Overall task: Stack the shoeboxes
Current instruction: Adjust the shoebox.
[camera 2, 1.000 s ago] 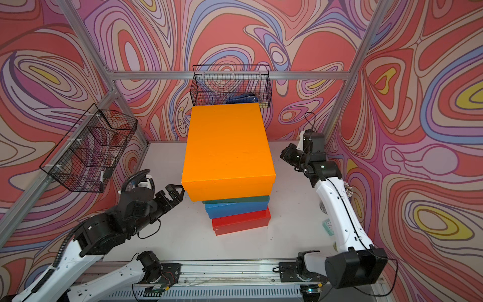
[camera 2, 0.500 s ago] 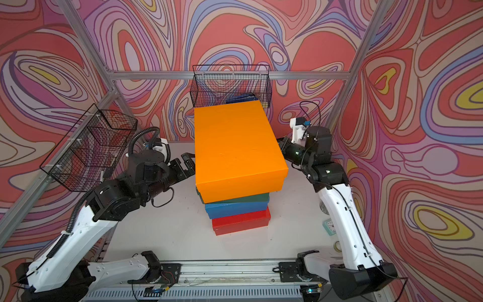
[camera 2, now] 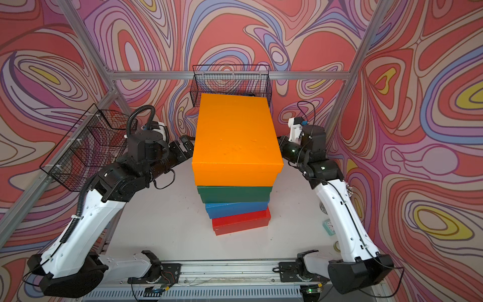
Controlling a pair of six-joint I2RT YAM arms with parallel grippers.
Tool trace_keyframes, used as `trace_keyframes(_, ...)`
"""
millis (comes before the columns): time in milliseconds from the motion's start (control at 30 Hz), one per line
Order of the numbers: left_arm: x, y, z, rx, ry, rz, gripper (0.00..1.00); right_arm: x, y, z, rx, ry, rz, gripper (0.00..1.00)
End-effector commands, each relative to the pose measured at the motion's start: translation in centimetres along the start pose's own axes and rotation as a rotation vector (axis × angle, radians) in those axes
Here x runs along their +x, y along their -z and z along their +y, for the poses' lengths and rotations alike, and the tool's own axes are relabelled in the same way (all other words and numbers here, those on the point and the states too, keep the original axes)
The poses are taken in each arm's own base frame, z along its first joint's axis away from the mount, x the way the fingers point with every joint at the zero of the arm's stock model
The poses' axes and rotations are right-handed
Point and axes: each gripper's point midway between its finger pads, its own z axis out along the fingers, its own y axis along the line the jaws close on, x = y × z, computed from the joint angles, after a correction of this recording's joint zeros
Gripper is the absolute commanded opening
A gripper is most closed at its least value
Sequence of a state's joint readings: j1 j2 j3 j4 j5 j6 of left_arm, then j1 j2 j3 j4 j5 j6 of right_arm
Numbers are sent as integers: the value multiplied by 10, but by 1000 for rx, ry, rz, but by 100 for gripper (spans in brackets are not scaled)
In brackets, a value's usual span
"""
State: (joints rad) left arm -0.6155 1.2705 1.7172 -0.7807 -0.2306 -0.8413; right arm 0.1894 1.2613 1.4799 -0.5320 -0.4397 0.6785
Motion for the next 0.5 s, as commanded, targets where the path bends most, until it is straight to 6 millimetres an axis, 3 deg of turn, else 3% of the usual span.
trace_keyframes(0,17,-18,2,30,22,72,99,-3,10,18,-26,24,-12,0)
trace_keyframes(233,10,-14,31,-37,47,31,99,-3,5,14,-15,14,-9,0)
trace_keyframes(467,8,-14,45,-65,66,20,100,1,6,10,2,3,-6,0)
